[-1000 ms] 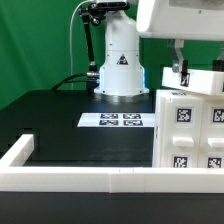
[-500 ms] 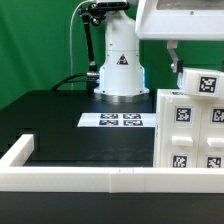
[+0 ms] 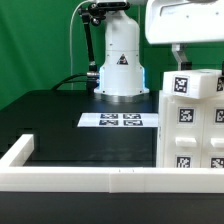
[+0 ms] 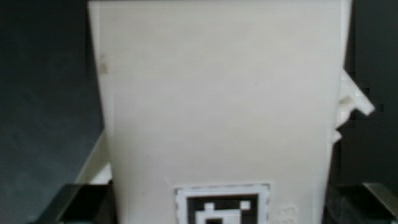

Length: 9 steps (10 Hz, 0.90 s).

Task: Assemble cabinet

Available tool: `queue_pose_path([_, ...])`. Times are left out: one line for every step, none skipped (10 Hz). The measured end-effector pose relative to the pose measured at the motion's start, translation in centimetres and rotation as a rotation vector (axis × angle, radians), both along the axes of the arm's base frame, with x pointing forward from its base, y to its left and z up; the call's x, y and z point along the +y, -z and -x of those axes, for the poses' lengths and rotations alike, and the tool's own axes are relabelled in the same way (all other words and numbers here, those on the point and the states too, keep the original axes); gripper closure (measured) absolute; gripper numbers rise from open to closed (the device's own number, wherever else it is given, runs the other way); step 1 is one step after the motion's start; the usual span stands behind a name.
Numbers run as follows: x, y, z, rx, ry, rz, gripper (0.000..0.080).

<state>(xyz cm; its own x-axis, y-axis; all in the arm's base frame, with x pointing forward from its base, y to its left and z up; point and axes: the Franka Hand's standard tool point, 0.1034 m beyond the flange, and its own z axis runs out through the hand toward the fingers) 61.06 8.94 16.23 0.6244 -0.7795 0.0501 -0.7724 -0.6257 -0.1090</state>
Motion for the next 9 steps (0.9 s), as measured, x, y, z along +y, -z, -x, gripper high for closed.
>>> queue_pose_path([0.11, -0.01, -0.14, -0.006, 0.086, -0.012, 0.0239])
queue_pose_path([0.28, -0.06, -0.25, -0.007, 0.223, -0.039, 0.0239])
queue_pose_path([0.33, -0.08, -0.28, -0.005, 0.288, -0.054, 0.0239])
queue_pose_path([0.42, -0.11, -0.34, -0.005, 0.369, -0.069, 0.0239])
queue_pose_path([0.41, -0.11, -0.4, -0.009, 0.434, -0.082, 0.0239])
queue_pose_path([0.46, -0.11, -0.41, -0.004, 0.527, -0.103, 0.0239])
queue_pose_path([0.53, -0.12, -0.43, 0.002, 0.595, -0.12, 0.0239])
queue_pose_path([0.56, -0.12, -0.44, 0.005, 0.625, -0.128, 0.0239])
queue_pose_path([1.04, -0.06, -0.36, 0.02, 0.724, -0.161, 0.0154])
